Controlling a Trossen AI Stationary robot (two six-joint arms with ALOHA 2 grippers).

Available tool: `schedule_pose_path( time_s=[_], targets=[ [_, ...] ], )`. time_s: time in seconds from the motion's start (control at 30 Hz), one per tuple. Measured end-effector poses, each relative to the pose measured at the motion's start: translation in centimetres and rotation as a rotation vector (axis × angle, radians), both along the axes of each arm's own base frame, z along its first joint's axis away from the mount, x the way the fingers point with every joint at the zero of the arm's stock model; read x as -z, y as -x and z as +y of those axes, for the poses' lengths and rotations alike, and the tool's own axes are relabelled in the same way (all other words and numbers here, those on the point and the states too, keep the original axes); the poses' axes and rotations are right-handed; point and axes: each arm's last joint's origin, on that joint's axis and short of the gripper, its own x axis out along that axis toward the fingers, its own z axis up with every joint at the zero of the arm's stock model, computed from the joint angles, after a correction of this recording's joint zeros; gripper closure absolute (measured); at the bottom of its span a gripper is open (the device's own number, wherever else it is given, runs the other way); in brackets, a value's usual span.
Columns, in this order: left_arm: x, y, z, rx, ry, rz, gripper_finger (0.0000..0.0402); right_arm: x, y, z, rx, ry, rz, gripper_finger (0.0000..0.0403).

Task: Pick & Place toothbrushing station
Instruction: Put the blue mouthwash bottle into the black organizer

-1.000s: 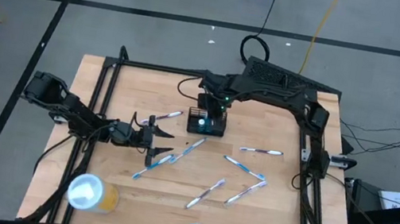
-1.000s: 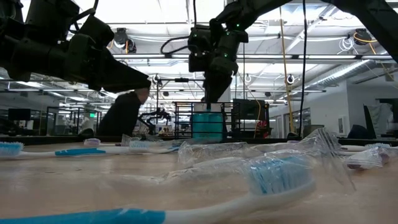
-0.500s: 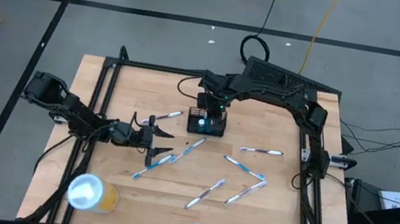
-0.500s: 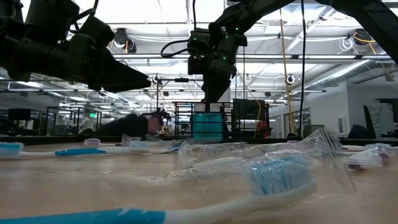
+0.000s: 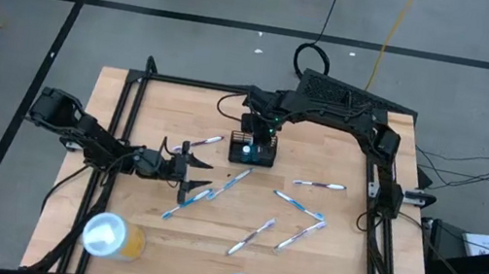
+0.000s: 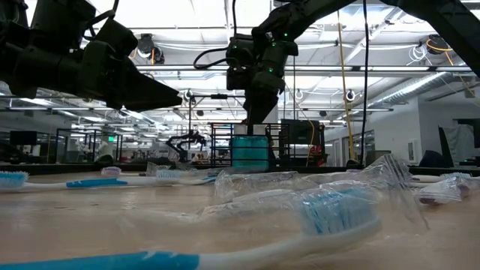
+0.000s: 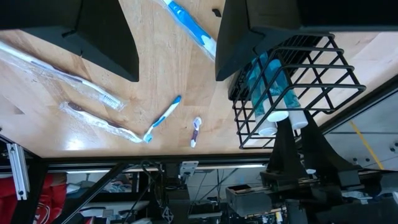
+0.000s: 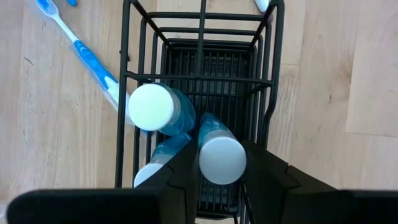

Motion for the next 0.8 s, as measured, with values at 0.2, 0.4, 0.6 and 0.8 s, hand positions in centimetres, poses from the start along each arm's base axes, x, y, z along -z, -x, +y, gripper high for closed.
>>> schedule_pose_path(
  time_s=[0.2,0.4,0.6,0.8],
  targets=[
    [-0.01,0.0,0.0,0.0,0.0,0.0,0.0186,0.02,0.0,0.01,0.0,-0.001,0.001,0.0314],
    [0.0,0.0,0.0,0.0,0.0,0.0,0.0186,0.02,0.0,0.02,0.0,-0.001,0.001,0.0314],
    [0.0,0.0,0.0,0.0,0.0,0.0,0.0186,0.05,0.06,0.06,-0.001,-0.007,0.007,0.0314],
    [0.0,0.0,0.0,0.0,0.0,0.0,0.0186,0.04,0.06,0.07,0.012,-0.012,0.009,0.0314]
  ],
)
